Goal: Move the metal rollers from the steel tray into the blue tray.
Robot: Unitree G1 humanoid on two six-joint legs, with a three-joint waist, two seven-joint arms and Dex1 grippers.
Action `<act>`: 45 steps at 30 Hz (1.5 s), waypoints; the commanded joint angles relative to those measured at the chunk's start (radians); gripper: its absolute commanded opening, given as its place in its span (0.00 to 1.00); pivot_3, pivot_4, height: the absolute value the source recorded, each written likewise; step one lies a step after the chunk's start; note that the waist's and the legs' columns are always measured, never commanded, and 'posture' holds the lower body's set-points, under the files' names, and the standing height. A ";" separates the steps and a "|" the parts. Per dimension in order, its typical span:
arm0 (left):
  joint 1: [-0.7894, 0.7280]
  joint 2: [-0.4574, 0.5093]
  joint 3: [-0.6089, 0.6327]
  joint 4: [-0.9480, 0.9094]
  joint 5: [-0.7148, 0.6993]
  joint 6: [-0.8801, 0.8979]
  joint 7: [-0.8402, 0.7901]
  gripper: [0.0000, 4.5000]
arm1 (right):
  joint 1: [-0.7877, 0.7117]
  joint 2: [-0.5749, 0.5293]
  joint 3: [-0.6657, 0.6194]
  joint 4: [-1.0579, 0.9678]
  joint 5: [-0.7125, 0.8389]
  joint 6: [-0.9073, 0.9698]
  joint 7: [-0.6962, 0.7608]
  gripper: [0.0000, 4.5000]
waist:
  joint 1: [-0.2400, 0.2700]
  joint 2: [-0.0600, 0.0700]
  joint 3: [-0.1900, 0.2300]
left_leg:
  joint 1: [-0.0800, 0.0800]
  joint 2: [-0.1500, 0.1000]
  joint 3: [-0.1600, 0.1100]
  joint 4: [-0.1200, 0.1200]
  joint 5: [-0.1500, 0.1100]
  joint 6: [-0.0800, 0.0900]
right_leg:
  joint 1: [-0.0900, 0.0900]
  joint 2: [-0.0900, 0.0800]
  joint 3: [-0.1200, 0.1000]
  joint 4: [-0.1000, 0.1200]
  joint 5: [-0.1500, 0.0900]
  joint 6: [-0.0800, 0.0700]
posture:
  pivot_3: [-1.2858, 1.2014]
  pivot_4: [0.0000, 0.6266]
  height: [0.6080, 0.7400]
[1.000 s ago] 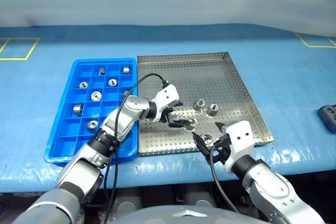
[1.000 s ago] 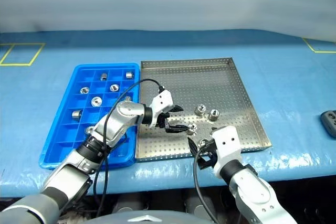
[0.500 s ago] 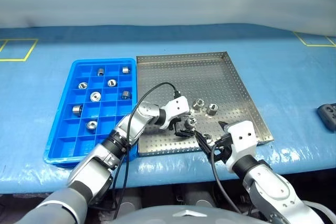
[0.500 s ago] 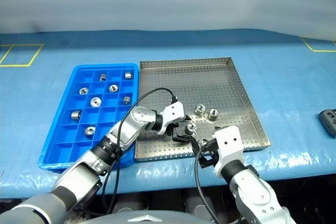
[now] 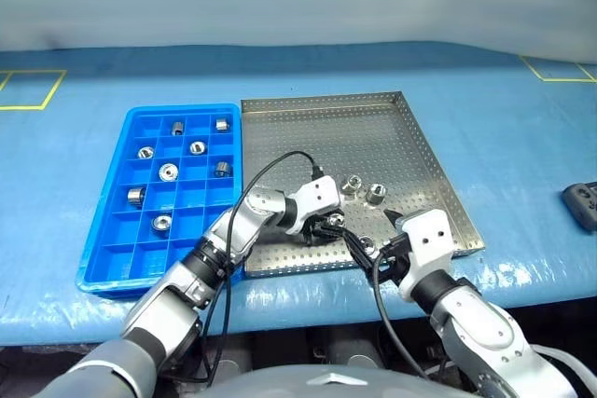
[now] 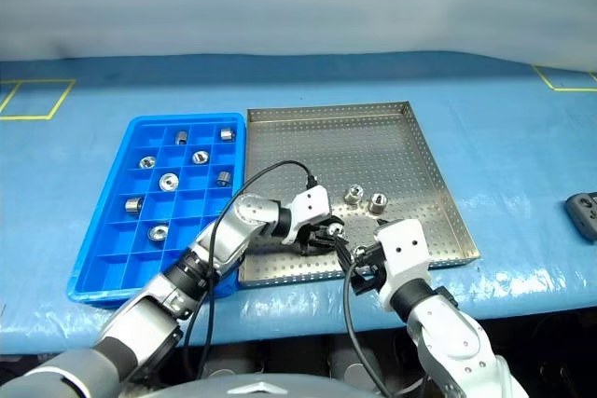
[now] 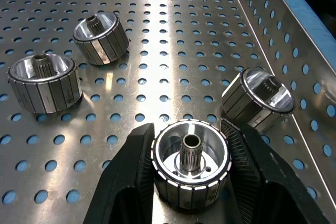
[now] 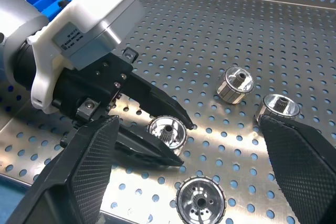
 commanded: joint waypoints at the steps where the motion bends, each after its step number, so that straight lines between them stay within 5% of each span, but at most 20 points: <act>1: 0.000 -0.008 0.112 -0.127 -0.066 0.071 0.043 0.37 | -0.041 -0.011 0.006 -0.002 0.018 -0.003 0.029 1.00 | 0.003 0.000 0.000 | 0.000 0.000 0.000 0.000 0.000 0.000 | 0.000 0.000 0.000 0.000 0.000 0.000 | 0.52 0.24 1.00; 10: 0.077 0.063 0.334 -0.429 -0.119 0.174 0.210 0.37 | -0.230 -0.075 0.070 0.096 0.050 0.014 0.151 1.00 | 0.032 0.000 0.000 | 0.000 0.000 -0.002 0.000 0.000 0.000 | 0.000 0.000 0.000 0.000 0.001 0.001 | 0.57 0.24 1.00; 25: 0.468 0.207 0.659 -0.945 -0.160 0.402 0.453 0.37 | -0.573 -0.080 0.267 0.370 0.035 -0.071 0.379 1.00 | 0.151 -0.001 0.001 | 0.000 0.000 -0.004 -0.001 0.000 0.000 | 0.001 0.000 -0.003 -0.001 0.001 0.001 | 0.69 0.24 1.00; 34: 0.696 0.211 0.816 -1.123 -0.179 0.500 0.538 0.37 | -0.662 -0.055 0.345 0.469 0.028 -0.126 0.485 1.00 | 0.245 -0.002 0.002 | 0.000 0.000 -0.005 -0.001 0.000 0.000 | 0.000 -0.001 -0.005 -0.001 0.000 -0.001 | 0.74 0.24 1.00; 45: 0.793 0.169 0.849 -1.121 -0.190 0.482 0.597 0.37 | -0.683 -0.034 0.374 0.498 0.016 -0.145 0.537 1.00 | 0.440 -0.001 0.002 | -0.002 0.001 -0.002 -0.001 0.000 -0.001 | -0.002 -0.001 -0.008 -0.001 -0.004 -0.006 | 0.76 0.24 1.00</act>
